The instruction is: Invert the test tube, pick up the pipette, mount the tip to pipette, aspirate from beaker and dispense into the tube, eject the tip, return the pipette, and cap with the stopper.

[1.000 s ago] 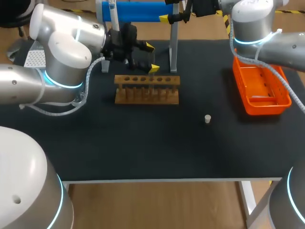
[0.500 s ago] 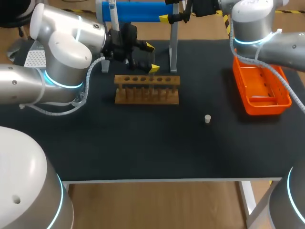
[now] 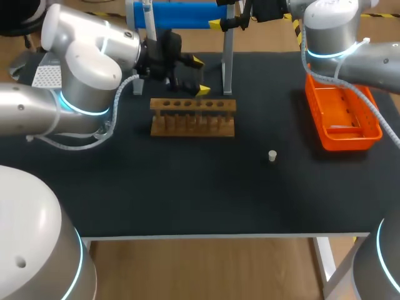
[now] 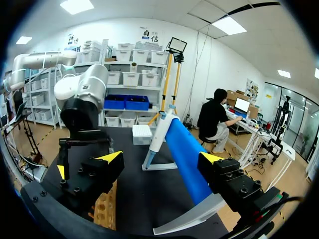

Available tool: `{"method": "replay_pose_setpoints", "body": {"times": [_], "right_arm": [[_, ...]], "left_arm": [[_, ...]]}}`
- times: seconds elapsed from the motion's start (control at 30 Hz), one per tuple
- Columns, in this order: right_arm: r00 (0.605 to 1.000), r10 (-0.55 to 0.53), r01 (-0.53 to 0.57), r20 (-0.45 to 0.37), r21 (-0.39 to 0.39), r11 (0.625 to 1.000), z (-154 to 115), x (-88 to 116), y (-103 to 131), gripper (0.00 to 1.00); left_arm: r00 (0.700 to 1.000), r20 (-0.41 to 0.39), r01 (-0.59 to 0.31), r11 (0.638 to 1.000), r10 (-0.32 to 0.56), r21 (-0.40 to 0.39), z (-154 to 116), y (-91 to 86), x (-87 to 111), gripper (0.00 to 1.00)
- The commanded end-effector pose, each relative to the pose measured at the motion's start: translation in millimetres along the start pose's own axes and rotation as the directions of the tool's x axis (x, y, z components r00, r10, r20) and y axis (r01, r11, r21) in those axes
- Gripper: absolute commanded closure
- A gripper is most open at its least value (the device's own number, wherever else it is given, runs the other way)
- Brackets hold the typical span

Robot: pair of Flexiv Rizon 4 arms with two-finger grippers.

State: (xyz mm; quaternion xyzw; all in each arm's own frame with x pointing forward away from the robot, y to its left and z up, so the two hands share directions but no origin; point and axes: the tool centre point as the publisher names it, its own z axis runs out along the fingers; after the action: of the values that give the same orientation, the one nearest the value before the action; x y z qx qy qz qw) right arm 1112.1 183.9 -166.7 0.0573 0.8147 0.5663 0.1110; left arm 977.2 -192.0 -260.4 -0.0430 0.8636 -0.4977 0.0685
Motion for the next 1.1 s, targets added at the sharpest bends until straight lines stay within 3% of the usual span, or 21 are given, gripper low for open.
{"method": "replay_pose_setpoints", "body": {"times": [0.03, 1.1], "right_arm": [[1.0, 0.001, -0.001, -0.003, 0.003, 1.0, -1, -1, 0, 0.0], [1.0, 0.001, -0.001, -0.003, 0.003, 1.0, -1, -1, 0, 0.0]], "left_arm": [[1.0, -0.002, 0.0, 1.0, 0.0, 0.003, 7, 2.7, -3.1, 0.0], [0.999, -0.042, -0.001, 1.0, 0.001, 0.005, 26, 21.9, -5.6, 0.0]]}}
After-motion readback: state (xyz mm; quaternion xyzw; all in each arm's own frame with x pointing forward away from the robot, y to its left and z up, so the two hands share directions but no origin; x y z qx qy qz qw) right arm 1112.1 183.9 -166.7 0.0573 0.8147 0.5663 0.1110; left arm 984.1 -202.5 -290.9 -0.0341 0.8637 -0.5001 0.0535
